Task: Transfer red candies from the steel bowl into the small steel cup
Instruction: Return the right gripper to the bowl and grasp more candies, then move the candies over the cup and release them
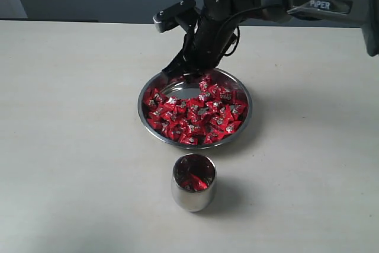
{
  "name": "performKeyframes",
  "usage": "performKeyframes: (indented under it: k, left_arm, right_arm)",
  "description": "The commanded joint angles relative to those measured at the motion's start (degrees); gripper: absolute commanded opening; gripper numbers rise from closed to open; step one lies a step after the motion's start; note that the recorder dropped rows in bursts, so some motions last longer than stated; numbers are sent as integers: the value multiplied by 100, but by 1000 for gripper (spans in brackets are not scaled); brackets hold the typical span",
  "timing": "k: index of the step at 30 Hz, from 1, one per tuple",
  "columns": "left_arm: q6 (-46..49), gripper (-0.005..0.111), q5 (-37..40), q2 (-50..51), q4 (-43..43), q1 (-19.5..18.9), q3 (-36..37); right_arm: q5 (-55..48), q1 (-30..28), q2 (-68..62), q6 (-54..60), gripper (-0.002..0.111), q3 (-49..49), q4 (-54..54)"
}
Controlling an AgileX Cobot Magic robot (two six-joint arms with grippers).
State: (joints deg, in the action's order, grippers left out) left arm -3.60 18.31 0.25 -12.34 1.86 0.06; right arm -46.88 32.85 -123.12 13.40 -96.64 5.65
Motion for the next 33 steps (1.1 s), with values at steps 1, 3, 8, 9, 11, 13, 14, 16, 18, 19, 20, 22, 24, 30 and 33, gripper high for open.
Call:
performKeyframes:
  k: [1,3,8,9,11,13,14,16,18,19,20,22,24,30,33]
  left_arm:
    - [-31,0,-39,-25,3,2,-6]
    - [-31,0,-39,-25,3,2,-6]
    - [-31,0,-39,-25,3,2,-6]
    - [-31,0,-39,-25,3,2,-6]
    - [-31,0,-39,-25,3,2,-6]
    - [-31,0,-39,-25,3,2,-6]
    - [-31,0,-39,-25,3,2,-6]
    - [-31,0,-39,-25,3,2,-6]
    - [-31,0,-39,-25,3,2,-6]
    - [-31,0,-39,-25,3,2,-6]
    - [-31,0,-39,-25,3,2,-6]
    - [-31,0,-39,-25,3,2,-6]
    - [-31,0,-39,-25,3,2,-6]
    - [-31,0,-39,-25,3,2,-6]
    - [-31,0,-39,-25,3,2,-6]
  right_arm:
    - [-335,149,621,698,0,542,840]
    - [-408,263,963,794,0,902,968]
    - [-464,561,1843,792,0,1782,1052]
    - [-496,617,2019,792,0,1944,1097]
    - [-597,684,2348,792,0,2242,1248]
    - [-721,722,2605,792,0,2442,1334]
    - [-793,722,2722,792,0,2550,1406]
    - [-896,722,2896,792,0,2725,1495]
    - [-1059,722,3011,792,0,2868,1590]
    - [-1140,722,3025,792,0,2930,1635]
    - [-1175,722,3028,792,0,2991,1677]
    - [-1109,722,3028,879,0,3164,1771]
    - [-991,722,2999,1031,0,3327,1920]
    - [-185,722,2938,1266,0,3533,2007]
    - [-49,722,2928,1411,0,3533,2033]
